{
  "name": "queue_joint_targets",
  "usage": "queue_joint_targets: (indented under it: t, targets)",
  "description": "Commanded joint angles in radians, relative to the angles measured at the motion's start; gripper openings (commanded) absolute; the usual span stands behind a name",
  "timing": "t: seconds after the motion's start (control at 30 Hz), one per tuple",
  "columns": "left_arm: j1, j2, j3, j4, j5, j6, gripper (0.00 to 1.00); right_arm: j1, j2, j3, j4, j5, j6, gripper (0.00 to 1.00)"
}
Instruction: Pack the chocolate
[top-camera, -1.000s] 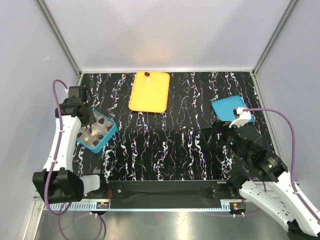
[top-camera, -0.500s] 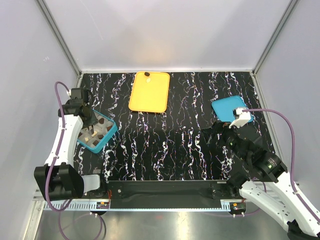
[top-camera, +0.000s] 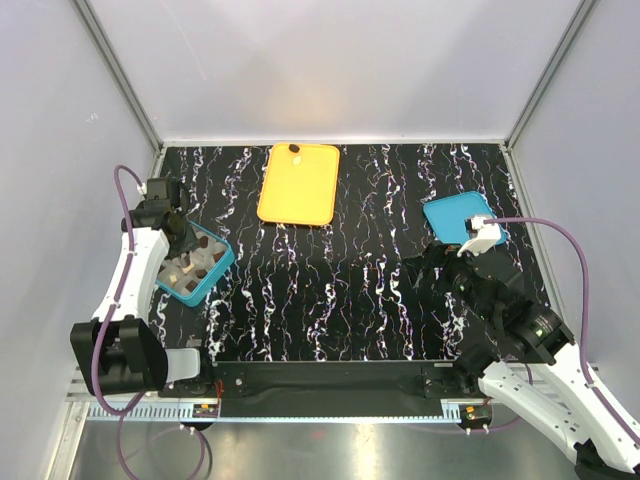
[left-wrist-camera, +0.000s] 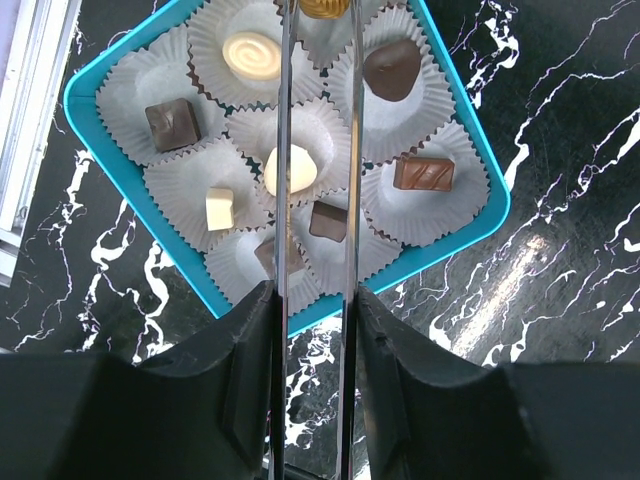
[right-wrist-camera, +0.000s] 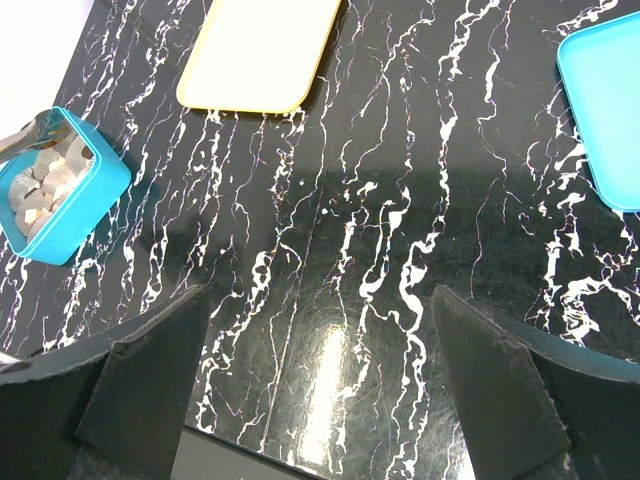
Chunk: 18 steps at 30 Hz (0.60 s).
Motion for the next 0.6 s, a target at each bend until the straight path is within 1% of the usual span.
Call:
queue_joint_targets:
  t: [0.0,0.33,0.47,0.57]
  targets:
    - [0.006,0.008,-0.001,0.064,0.004,-0.006,0.39,0.006,0.005,0.000,0.032,-0.006,-0.013,1.00]
    - [0.006,-0.001,0.019,0.038,-0.004,0.000,0.43,0.006,0.003,0.006,0.023,-0.009,-0.011,1.00]
    - [0.006,-0.020,0.043,0.004,-0.004,0.008,0.43,0.006,0.000,0.015,0.010,-0.008,-0.005,1.00]
    - [0.006,-0.046,0.099,-0.021,0.008,0.013,0.44,0.006,0.002,0.024,0.001,-0.011,0.003,1.00]
